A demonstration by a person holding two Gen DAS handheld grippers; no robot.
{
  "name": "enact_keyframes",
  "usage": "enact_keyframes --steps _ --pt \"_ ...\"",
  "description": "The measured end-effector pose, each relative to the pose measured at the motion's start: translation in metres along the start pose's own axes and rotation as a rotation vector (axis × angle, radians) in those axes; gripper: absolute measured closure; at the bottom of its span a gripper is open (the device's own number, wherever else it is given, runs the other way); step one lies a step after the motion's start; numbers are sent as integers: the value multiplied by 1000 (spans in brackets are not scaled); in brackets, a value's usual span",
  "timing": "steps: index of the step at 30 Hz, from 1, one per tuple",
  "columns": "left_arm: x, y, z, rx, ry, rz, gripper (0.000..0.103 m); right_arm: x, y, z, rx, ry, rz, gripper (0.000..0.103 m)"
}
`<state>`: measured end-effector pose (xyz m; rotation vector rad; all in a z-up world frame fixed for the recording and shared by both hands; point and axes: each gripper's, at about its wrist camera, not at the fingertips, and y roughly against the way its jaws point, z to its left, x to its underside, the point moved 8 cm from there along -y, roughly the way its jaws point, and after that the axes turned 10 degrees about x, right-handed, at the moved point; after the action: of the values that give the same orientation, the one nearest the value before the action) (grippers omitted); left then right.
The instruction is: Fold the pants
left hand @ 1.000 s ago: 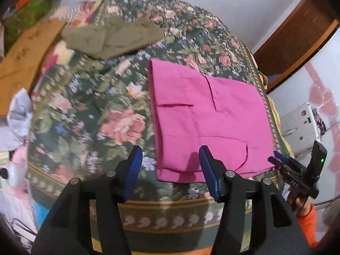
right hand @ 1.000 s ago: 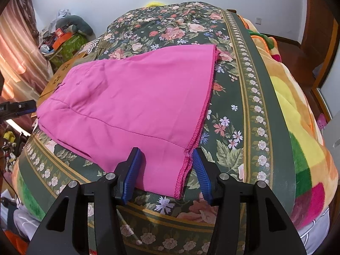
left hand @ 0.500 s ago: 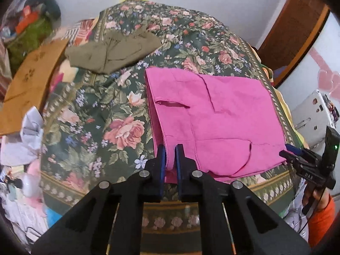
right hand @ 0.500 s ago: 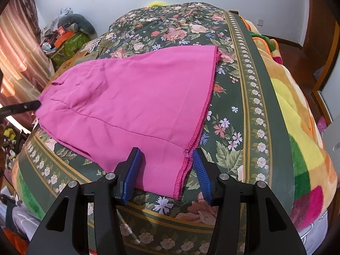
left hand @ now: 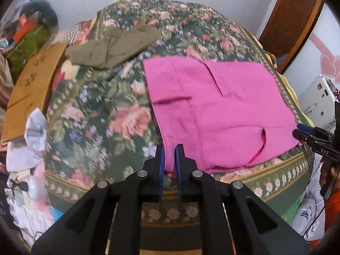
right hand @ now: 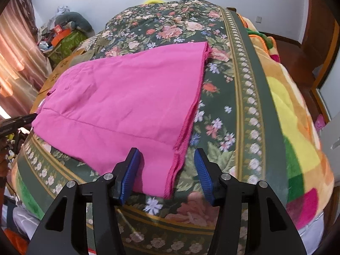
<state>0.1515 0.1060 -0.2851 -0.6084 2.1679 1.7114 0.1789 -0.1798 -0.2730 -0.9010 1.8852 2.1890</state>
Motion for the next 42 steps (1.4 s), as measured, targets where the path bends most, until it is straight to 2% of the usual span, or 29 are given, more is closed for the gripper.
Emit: enact_keyframes --steps 2,4,5,6,8,10,14,20,24,28,29,30,31,32,33,34,36,42 --pt "-14 8 5 -23 -4 -30 91 -7 2 -4 26 12 -11 54" --pt "-29 13 10 -31 0 -53 81 -19 5 -9 40 15 -28 54" --pt "-40 15 13 -39 6 -69 66 -25 5 -12 45 13 -36 53" --pt "-48 16 16 -48 12 -82 45 -32 5 -15 52 11 -45 53" --pt "-67 16 21 -66 18 -125 29 -48 4 -22 67 4 -61 53" --pt "-82 12 22 -76 5 -140 28 -62 1 -28 77 -1 -75 49" --pt "-108 -15 23 -71 -13 -111 25 -90 -10 -36 107 11 -96 45" --pt "-123 -66 34 -37 28 -21 25 -123 -44 -47 89 -15 -74 45" --pt "-116 -95 38 31 74 46 25 -139 -79 -48 58 -28 -23 45" --pt "-109 -108 37 73 91 72 25 -145 -105 -38 -28 -29 17 45" --pt "-108 -108 36 83 90 70 29 -146 -106 -35 -36 -22 12 45" --pt "-108 -107 34 107 94 66 41 -147 -106 -29 -37 3 -11 50" --pt "-108 -106 33 122 106 62 45 -147 -106 -23 -40 25 -21 58" --pt "-109 -105 34 117 110 55 53 -147 -105 -20 -32 45 -31 62" --pt "-110 -102 33 119 103 45 62 -148 -104 -16 -14 71 -47 70" --pt "-111 -101 33 111 96 37 65 -149 -103 -12 4 98 -61 83" --pt "-111 -98 33 94 82 26 72 -151 -103 -11 31 136 -73 93" --pt "-107 -99 39 4 72 -5 73 -155 -107 -7 136 228 -112 94"
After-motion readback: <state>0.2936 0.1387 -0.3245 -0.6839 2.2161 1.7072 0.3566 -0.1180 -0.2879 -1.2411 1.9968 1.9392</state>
